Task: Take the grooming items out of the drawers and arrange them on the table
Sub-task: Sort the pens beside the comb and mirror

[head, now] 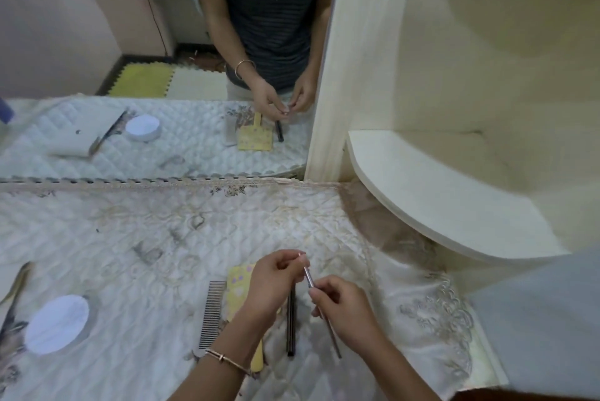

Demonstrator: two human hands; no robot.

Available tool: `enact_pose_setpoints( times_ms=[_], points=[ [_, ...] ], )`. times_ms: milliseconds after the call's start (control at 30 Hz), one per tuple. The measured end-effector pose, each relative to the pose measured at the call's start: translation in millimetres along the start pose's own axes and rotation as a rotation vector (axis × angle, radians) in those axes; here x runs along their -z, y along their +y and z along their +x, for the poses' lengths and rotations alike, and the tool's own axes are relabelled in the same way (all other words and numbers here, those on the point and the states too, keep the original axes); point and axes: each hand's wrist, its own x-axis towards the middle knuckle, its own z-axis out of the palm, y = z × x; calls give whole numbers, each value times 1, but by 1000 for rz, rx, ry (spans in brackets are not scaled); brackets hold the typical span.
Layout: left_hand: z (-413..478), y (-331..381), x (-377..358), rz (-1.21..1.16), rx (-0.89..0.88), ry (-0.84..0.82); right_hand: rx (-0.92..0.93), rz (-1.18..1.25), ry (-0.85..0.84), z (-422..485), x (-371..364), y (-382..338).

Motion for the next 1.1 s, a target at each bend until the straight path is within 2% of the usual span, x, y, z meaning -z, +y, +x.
enact_pose_setpoints(
  times_ms=[133, 200, 267, 333, 400, 533, 633, 700, 800, 1000, 1100],
  points=[
    [1, 3, -15, -119, 66, 47, 45, -136, 17, 7, 10, -5],
    [7, 9, -14, -247, 80, 144, 19, -185, 17, 1, 12, 2],
    [20, 21, 3, -330, 77, 232, -73, -85, 24, -13, 13, 17],
    [26, 35, 22, -242, 46, 190, -173, 73, 83, -24, 17, 29],
    [22, 36, 27, -99, 9, 143, -198, 142, 129, -20, 23, 33],
    [-3, -5, 5, 325, -2, 61, -82, 19, 154, 3, 25, 30],
    [-12, -35, -9, 683, -84, 56, -104, -75, 143, 15, 19, 33],
    [-13, -46, -15, 808, -102, 19, -134, -103, 144, 19, 13, 36],
    [-13, -53, -20, 914, -135, 33, -140, -172, 126, 21, 6, 42],
    [-22, -60, -10, 940, -232, 100, -95, -275, 124, 17, -4, 51],
    [-28, -61, -1, 1011, -185, 104, -80, -311, 131, 16, -5, 53]
  ],
)
